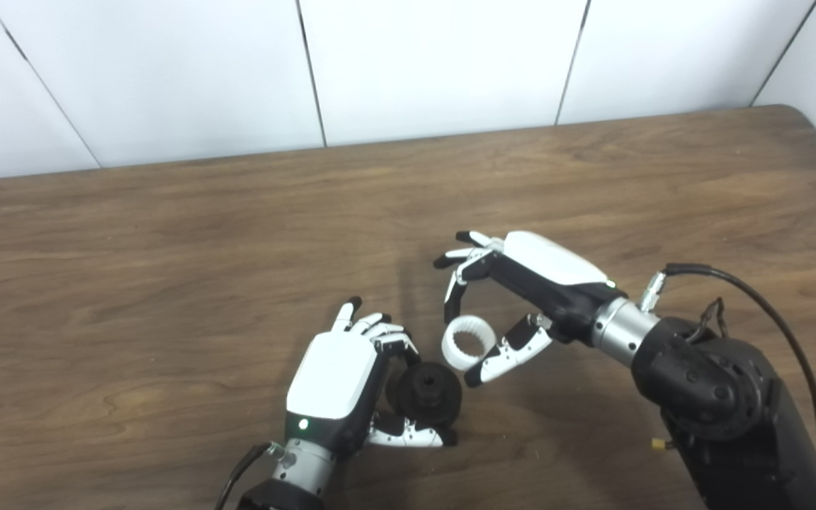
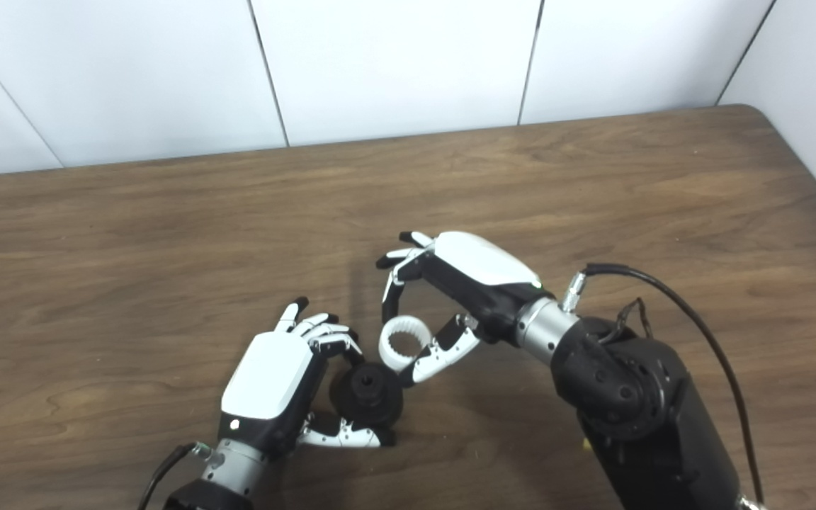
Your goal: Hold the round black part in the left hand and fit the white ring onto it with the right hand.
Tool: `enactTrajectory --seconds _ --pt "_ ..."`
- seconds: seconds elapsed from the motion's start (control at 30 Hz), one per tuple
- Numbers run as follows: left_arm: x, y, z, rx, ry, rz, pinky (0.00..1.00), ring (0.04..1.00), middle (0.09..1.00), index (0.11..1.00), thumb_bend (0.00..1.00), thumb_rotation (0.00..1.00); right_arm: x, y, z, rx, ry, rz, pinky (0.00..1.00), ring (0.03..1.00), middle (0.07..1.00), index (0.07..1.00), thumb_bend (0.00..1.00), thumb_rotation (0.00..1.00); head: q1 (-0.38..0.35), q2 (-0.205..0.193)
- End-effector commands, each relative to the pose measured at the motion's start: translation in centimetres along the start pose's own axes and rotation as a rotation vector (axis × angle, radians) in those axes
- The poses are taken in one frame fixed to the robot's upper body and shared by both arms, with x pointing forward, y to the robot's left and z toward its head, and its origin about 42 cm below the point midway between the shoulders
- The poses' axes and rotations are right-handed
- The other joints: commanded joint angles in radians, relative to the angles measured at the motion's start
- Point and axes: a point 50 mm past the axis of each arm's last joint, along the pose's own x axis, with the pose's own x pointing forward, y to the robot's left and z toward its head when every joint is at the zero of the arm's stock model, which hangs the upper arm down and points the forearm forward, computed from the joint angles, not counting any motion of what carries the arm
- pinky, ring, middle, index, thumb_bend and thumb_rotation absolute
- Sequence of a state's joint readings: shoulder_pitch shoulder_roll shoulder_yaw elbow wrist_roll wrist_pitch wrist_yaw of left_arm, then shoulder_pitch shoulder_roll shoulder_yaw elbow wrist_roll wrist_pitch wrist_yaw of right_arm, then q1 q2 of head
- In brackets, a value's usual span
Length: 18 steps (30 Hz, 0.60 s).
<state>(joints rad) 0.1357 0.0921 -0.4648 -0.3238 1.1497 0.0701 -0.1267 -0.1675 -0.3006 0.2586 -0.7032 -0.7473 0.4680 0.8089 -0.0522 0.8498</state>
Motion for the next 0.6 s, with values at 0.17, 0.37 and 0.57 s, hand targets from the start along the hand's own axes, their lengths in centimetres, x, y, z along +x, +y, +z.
enactTrajectory --seconds 0.17,0.37,0.57 --pt "0.2 0.1 0.2 0.026 0.001 0.001 1.0 0.854 0.743 0.484 0.52 0.06 -0.2 -0.4 1.3 -0.015 -0.053 -0.033 1.0 1.0 0.868 0.484 0.52 0.13 0.006 0.006" --pt "0.3 0.1 0.4 0.02 -0.001 0.004 1.0 0.85 0.741 0.484 0.52 0.06 0.0 0.2 1.3 -0.014 -0.056 -0.013 1.0 1.0 0.87 0.485 0.52 0.13 0.009 0.009" --pt "0.3 0.2 0.6 0.015 0.003 0.003 1.0 0.854 0.742 0.484 0.52 0.06 0.3 0.6 1.4 -0.013 -0.059 -0.004 1.0 0.998 0.871 0.485 0.52 0.13 0.012 0.012"
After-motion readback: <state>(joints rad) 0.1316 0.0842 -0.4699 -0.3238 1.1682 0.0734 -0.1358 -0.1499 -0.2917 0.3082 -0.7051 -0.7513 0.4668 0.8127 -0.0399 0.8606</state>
